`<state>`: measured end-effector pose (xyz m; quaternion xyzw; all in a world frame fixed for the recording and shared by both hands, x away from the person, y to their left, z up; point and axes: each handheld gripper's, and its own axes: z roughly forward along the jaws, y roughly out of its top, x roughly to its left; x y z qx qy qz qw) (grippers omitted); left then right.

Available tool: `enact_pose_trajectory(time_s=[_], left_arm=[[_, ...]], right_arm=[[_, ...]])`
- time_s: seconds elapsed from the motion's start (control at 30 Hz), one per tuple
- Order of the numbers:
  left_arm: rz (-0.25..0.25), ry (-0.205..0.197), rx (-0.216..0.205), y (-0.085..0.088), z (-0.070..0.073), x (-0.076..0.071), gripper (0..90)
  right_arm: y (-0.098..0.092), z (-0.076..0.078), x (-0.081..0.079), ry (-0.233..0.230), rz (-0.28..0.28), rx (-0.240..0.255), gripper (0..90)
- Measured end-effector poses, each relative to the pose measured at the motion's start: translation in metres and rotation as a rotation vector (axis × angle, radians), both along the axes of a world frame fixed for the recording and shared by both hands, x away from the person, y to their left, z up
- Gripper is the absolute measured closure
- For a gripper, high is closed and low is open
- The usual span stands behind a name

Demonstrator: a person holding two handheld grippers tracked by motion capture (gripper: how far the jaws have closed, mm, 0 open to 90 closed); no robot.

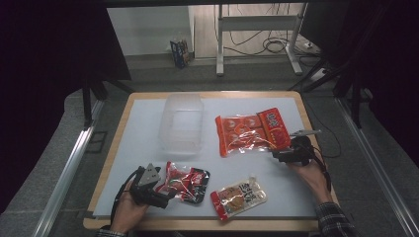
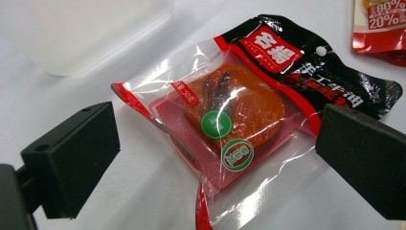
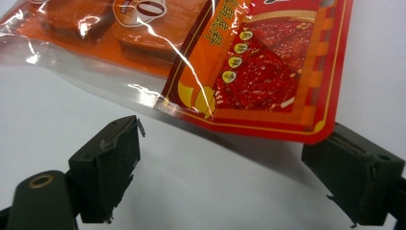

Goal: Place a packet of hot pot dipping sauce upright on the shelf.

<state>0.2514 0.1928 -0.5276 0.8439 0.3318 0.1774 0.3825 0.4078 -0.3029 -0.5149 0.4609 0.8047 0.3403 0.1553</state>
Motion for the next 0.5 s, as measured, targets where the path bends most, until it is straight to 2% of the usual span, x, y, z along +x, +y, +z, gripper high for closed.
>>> enact_pose_trajectory(time_s=[0.13,0.27,0.3,0.5], left_arm=[[0.0,0.001,0.005,-0.001,-0.001,0.0,1.2],[0.002,0.001,0.009,-0.001,-0.001,0.0,1.2],[0.003,0.001,0.008,-0.001,-0.001,0.0,1.2],[0.003,0.001,0.018,-0.001,-0.001,0.0,1.2]], right_arm=[[0.003,0.002,0.006,-0.007,0.006,-0.012,16.0],[0.004,0.006,0.01,-0.013,-0.002,-0.002,19.1],[0.004,0.008,0.015,0.003,-0.013,0.015,24.5],[0.005,0.009,0.024,0.052,-0.016,0.041,31.0]])
